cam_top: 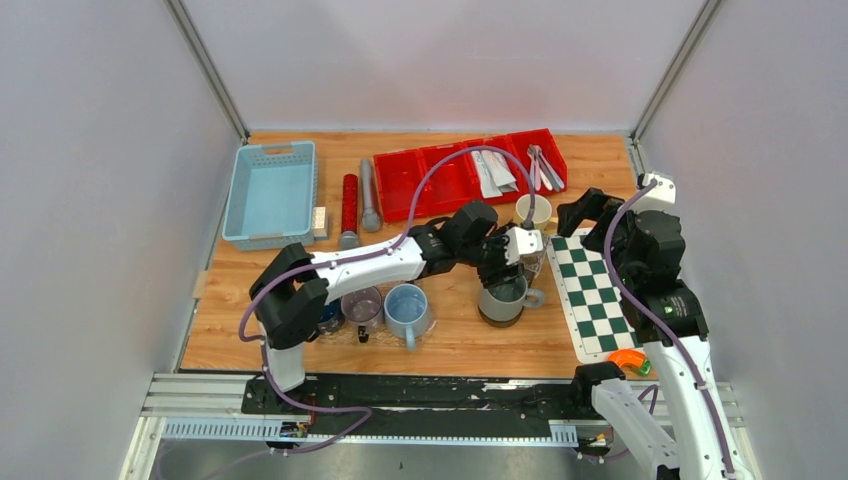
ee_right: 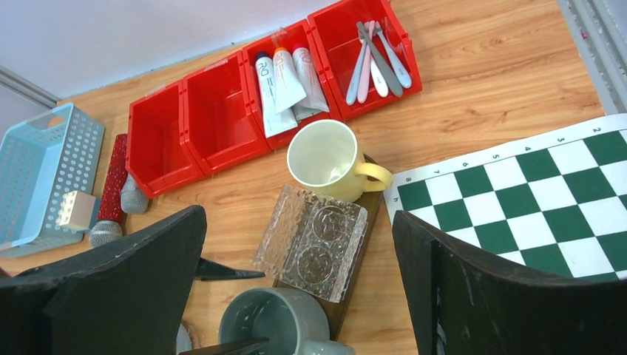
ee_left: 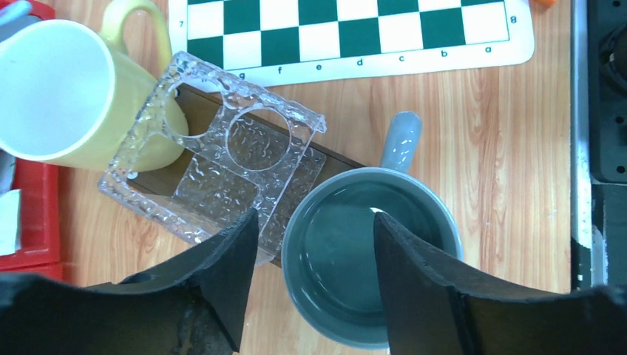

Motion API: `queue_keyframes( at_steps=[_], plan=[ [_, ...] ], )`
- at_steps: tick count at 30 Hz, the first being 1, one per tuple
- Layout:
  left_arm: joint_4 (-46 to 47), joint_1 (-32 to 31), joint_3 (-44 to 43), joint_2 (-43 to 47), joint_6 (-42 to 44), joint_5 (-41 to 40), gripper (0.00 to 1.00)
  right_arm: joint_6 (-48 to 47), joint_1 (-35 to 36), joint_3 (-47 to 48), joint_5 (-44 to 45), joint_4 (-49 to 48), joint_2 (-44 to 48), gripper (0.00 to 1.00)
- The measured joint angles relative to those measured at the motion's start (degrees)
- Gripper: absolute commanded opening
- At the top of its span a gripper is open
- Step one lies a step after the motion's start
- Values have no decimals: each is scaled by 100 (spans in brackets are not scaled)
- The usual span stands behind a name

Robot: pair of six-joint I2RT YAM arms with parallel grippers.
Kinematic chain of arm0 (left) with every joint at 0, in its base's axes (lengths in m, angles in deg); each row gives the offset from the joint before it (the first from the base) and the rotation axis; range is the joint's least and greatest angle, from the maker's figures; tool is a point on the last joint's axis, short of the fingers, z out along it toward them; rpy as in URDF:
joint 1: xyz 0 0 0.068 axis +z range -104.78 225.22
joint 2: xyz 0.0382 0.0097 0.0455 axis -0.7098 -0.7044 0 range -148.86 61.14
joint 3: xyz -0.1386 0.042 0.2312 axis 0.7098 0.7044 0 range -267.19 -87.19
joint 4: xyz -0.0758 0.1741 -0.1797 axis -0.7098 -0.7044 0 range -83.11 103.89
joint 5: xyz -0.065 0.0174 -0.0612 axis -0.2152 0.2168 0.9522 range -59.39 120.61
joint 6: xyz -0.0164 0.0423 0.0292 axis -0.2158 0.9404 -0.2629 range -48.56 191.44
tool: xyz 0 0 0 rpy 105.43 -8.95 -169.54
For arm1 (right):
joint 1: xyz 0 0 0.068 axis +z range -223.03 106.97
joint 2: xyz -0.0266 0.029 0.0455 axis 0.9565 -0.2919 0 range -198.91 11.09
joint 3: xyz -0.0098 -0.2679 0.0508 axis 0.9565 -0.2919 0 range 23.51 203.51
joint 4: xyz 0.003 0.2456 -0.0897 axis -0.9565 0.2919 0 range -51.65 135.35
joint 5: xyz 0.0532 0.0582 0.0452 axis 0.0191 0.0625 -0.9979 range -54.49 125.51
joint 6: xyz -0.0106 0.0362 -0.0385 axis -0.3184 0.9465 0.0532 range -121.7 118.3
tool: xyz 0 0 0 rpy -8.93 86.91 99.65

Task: Prepare toiletry sets of a toothbrush and toothpaste on the tray
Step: Place the cup on the tray.

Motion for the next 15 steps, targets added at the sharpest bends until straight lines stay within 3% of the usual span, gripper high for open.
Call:
queue_keyframes(
  at_steps=[6,15],
  plan=[
    [120,-2,122,527,-254,-328,89,4,0,127,-190,337,-76,99],
    [39,107,201,1591,-739,-1952,93,129,0,424,-892,855,-448,92]
  ],
)
